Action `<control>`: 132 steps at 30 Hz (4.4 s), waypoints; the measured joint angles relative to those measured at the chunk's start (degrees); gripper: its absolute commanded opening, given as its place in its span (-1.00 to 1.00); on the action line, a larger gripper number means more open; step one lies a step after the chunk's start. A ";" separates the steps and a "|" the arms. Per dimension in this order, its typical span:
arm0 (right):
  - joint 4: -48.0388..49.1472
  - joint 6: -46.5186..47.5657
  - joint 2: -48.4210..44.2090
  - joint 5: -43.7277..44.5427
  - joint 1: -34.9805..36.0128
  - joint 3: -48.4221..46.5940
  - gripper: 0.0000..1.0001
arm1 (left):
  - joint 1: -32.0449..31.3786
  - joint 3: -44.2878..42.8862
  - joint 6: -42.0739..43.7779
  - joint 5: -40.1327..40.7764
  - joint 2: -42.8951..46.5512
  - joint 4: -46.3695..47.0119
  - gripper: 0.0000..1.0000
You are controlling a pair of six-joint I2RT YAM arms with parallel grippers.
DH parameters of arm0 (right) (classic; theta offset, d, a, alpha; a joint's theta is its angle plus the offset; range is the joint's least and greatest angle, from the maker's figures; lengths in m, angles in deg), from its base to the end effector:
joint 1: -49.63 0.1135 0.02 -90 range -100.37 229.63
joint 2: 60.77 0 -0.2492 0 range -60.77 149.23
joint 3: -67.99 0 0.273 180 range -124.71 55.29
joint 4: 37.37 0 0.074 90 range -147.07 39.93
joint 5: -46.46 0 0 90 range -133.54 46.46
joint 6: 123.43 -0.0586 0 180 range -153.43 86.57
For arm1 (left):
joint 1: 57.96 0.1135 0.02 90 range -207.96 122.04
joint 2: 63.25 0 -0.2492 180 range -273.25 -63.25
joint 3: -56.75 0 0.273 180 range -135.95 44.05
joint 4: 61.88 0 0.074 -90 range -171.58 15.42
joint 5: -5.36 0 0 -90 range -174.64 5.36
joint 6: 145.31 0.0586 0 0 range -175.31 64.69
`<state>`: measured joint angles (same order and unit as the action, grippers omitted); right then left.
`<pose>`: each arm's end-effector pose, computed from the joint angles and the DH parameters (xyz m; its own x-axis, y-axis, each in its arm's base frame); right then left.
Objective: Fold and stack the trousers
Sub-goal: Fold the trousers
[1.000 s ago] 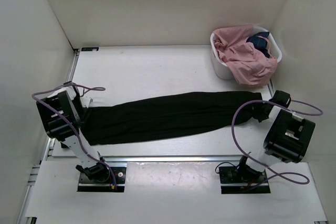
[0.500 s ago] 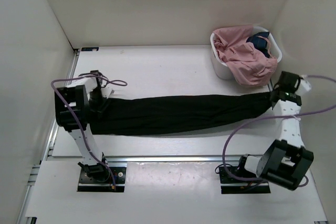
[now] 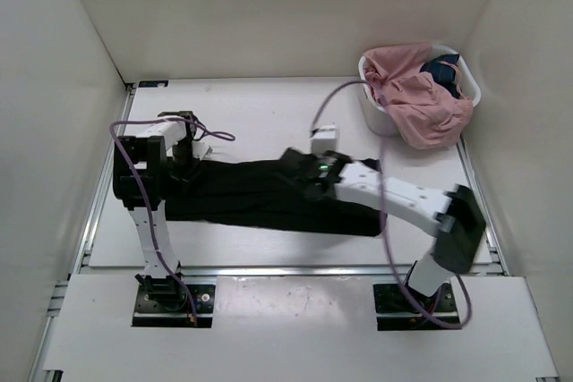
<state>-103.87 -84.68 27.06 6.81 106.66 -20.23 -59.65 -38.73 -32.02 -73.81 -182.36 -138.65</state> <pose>0.2167 0.2512 0.2625 -0.5966 -0.0053 -0.8025 0.1592 0.9793 -0.1248 0.3678 0.0002 0.0924 -0.8782 0.4144 0.2389 0.4465 0.8894 0.0984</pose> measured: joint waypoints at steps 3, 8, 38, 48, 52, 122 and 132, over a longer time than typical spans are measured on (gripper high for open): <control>-4.00 -3.72 12.41 1.31 5.92 -10.10 -1.00 | -0.02 -0.33 -0.46 0.11 -0.35 -0.39 0.27; -7.87 -6.19 24.06 1.09 10.62 -19.85 -1.00 | -0.02 -0.87 -0.76 0.31 -0.70 -0.90 0.29; 16.50 23.69 -1.77 -26.80 -0.81 -9.09 0.78 | 1.66 -10.71 -0.22 -0.24 -1.88 -1.75 0.42; 19.78 19.12 -7.30 -47.34 -38.75 24.09 0.96 | -2.62 -23.61 4.17 -1.14 3.58 -6.64 0.94; 23.37 21.05 -9.03 -55.30 -44.76 27.12 0.96 | -4.22 -25.18 4.74 -10.29 3.61 -8.83 0.99; 44.04 19.08 6.43 -84.32 -55.54 35.52 -1.00 | -17.90 -30.95 -3.26 -23.47 -9.49 -4.66 1.00; 8.94 30.10 -5.81 -68.54 -65.68 6.73 -1.00 | -7.34 -20.17 -3.23 -18.10 -0.52 -4.00 1.00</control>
<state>-94.93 -54.58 21.24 -61.73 40.98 -13.50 -67.00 -58.90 -35.25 -91.91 -182.88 -142.65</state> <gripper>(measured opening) 0.009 0.998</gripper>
